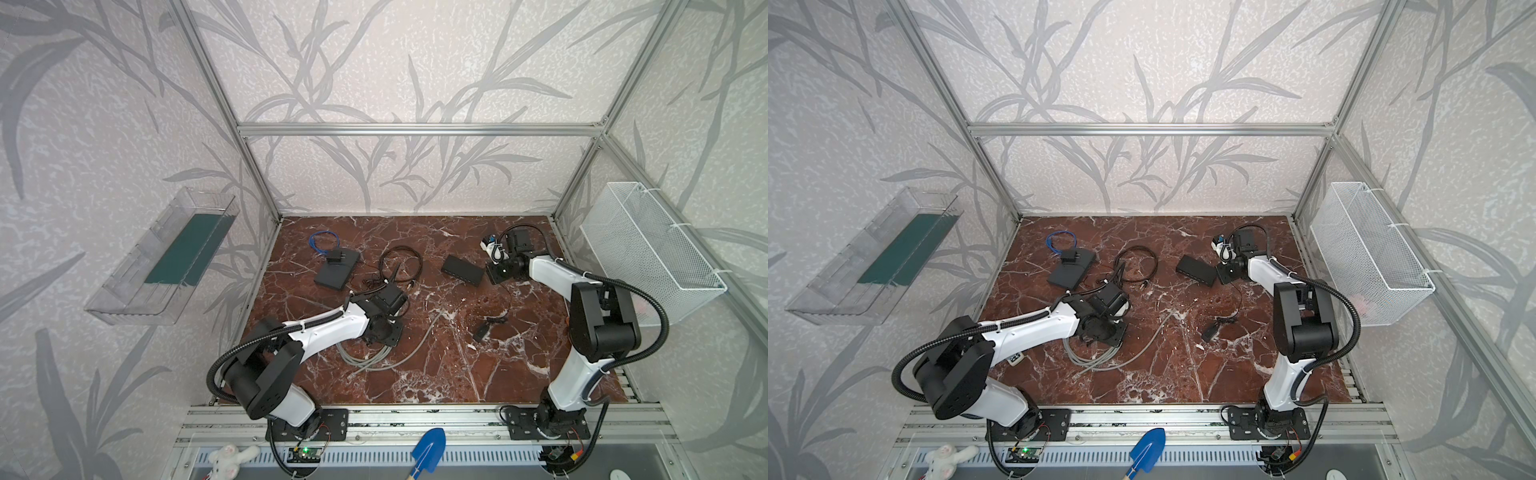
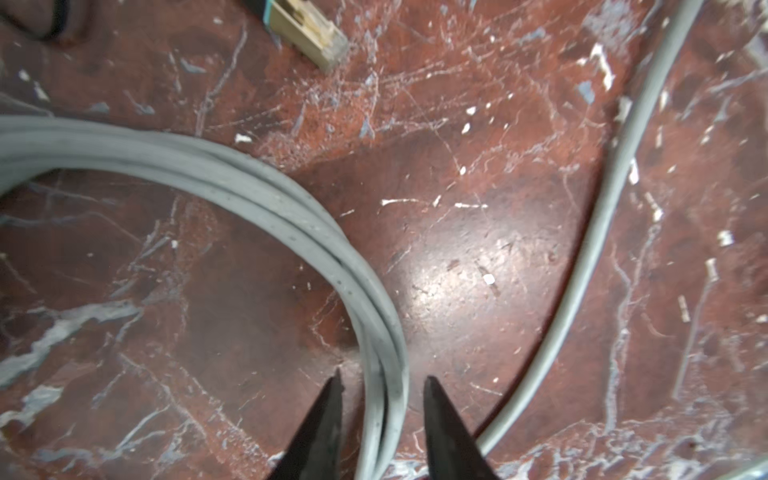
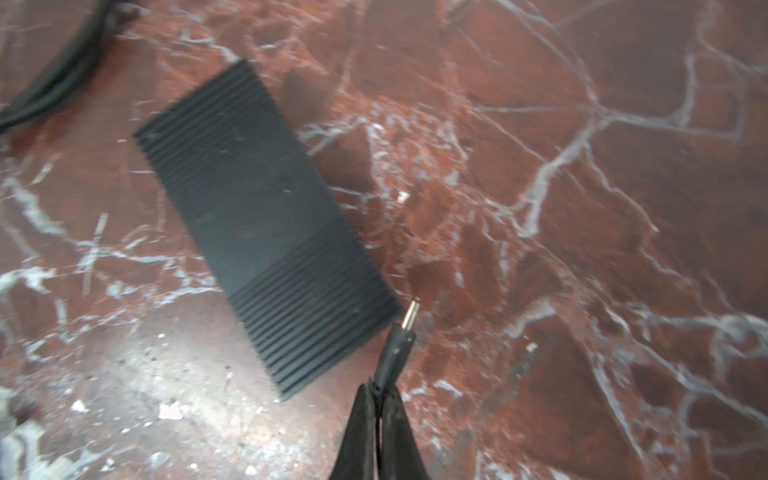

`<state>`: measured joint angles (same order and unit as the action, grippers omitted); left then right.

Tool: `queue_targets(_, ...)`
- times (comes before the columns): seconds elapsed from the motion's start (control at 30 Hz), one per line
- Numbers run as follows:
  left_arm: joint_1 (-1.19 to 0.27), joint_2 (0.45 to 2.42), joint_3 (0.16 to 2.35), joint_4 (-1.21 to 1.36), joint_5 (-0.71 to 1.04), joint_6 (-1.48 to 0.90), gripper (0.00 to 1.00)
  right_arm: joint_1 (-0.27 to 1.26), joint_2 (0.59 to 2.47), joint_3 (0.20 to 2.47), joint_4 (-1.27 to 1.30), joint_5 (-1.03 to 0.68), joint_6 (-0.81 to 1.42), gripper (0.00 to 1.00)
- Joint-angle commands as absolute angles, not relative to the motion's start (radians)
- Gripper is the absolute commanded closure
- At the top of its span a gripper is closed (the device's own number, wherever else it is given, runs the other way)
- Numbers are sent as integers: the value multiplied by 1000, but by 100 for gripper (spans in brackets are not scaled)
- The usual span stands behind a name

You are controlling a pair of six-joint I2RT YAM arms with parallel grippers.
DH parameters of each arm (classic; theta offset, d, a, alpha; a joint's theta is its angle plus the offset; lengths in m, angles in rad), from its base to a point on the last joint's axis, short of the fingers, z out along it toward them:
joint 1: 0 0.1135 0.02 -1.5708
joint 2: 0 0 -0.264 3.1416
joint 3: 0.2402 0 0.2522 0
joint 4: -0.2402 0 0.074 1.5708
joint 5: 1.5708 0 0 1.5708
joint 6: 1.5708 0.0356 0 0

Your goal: Insert the plug into the switch port

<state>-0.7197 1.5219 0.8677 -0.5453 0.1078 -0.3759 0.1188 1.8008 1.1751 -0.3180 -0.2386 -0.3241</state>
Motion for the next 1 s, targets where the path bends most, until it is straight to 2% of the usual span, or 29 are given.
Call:
queue_targets(0.0,-692,1505,934,-545,148,-387,59,166,1736,1162,-315,-367,-389,99)
queue_targets(0.2,-636,1556,1100,-487,240,-432,55,191,1642,1078,-253,-598,-450,99)
queue_targets(0.47,-574,1792,1248,-123,610,-641,52,221,1617,1011,-257,-829,-558,100)
queue_targets(0.67,-575,1907,1306,71,724,-780,52,262,1616,993,-273,-853,-597,100)
queue_targets(0.97,-570,1891,1247,194,753,-859,56,268,1651,1023,-310,-813,-607,100)
